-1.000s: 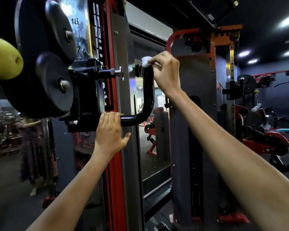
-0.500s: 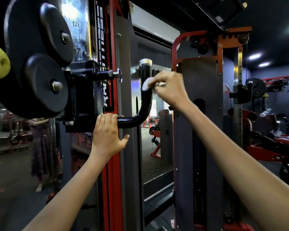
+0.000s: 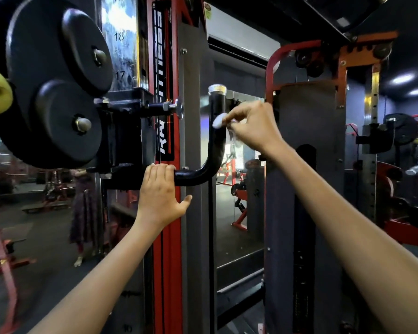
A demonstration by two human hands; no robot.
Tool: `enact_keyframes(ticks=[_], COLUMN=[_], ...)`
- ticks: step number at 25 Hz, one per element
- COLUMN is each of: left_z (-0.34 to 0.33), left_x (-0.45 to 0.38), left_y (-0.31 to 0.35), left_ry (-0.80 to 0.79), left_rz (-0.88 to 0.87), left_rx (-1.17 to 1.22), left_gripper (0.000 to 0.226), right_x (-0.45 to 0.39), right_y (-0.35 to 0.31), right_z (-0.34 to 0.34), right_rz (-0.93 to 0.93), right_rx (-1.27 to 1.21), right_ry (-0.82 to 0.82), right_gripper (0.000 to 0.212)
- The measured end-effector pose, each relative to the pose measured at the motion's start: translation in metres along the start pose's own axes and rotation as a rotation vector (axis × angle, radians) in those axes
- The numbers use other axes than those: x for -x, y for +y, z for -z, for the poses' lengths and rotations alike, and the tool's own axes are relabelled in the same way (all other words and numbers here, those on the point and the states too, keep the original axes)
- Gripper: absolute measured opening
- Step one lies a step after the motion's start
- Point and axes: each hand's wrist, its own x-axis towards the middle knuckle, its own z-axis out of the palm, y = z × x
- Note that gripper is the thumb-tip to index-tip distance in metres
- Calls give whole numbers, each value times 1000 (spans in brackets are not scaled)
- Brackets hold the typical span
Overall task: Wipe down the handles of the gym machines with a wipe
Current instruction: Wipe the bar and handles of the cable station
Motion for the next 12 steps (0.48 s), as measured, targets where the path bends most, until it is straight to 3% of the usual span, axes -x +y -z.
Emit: enact_keyframes(ticks=[3, 6, 7, 10, 12], left_z=[-1, 0, 1, 2, 1], left_x=[0, -1, -2, -2, -3], left_y=[-1, -1, -1, 1, 2], left_ry=[7, 7, 4, -22, -28], left_rz=[8, 22, 29, 43, 49], left_rx=[10, 45, 52, 45, 39], left_gripper=[67, 62, 62, 61, 60], right_x=[-27, -13, -5, -8, -29], right_y=[-6, -8, -7, -7, -11], right_z=[-4, -31, -33, -12, -1], right_rz=[117, 217, 263, 235, 204], right_rx=[43, 169, 194, 169, 122], right_ry=[197, 281, 262, 2, 51], right_gripper=[26, 26, 28, 35, 35])
